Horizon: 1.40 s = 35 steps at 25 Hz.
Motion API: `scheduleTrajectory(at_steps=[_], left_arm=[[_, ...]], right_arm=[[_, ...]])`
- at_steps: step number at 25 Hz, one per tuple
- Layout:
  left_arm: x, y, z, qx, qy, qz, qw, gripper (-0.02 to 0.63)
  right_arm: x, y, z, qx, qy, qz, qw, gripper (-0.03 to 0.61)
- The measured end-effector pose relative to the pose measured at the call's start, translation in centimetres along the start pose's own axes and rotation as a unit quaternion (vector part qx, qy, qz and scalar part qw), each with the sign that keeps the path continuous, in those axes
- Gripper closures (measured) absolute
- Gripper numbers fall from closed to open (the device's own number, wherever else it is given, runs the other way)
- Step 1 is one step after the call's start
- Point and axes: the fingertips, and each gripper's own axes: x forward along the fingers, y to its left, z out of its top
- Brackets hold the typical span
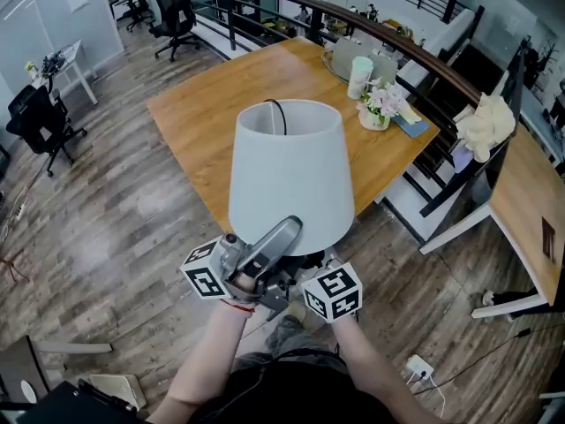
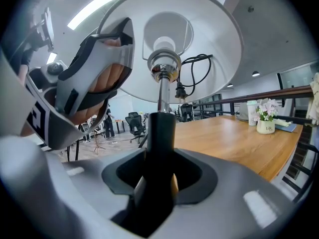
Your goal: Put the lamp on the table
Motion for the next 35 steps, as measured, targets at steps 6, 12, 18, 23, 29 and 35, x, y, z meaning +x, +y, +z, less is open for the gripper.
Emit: scheduleTrajectory(at_steps=[6,12,18,23,29,35], left_arm=[[2.2,4.4,1.8,-0.005,0.009,-0.009,0.9999,0.605],[3.0,8.3,3.0,-0.004,0.016,-0.015,0.9998,0.606],[3.0,10.9,3.7,-0.001,0.030,-0.012,0.9995,0.605],[2.5,13.2,5.4,0.003,0.024,-0.013,0.9996,0.605],[2.4,15.7,7.6,-0.004,0.030,-0.033,0.9990,0.605],[2.9,18.9,10.0,-0.010,0.053,-0.047,0.9974,0.604]], right_arm=[[2.7,-4.8,1.7,-0.006,-0.006,-0.005,1.000,0.407],[5.2,-8.3,2.1,-0.008,-0.012,-0.006,1.000,0.407],[7.4,-10.0,1.8,-0.005,-0.010,-0.004,1.000,0.407],[9.4,-11.2,1.7,-0.001,-0.011,-0.008,1.000,0.406],[12.3,-13.4,2.6,-0.006,-0.011,-0.024,1.000,0.407],[15.9,-16.1,4.0,-0.006,-0.013,-0.048,0.999,0.407]])
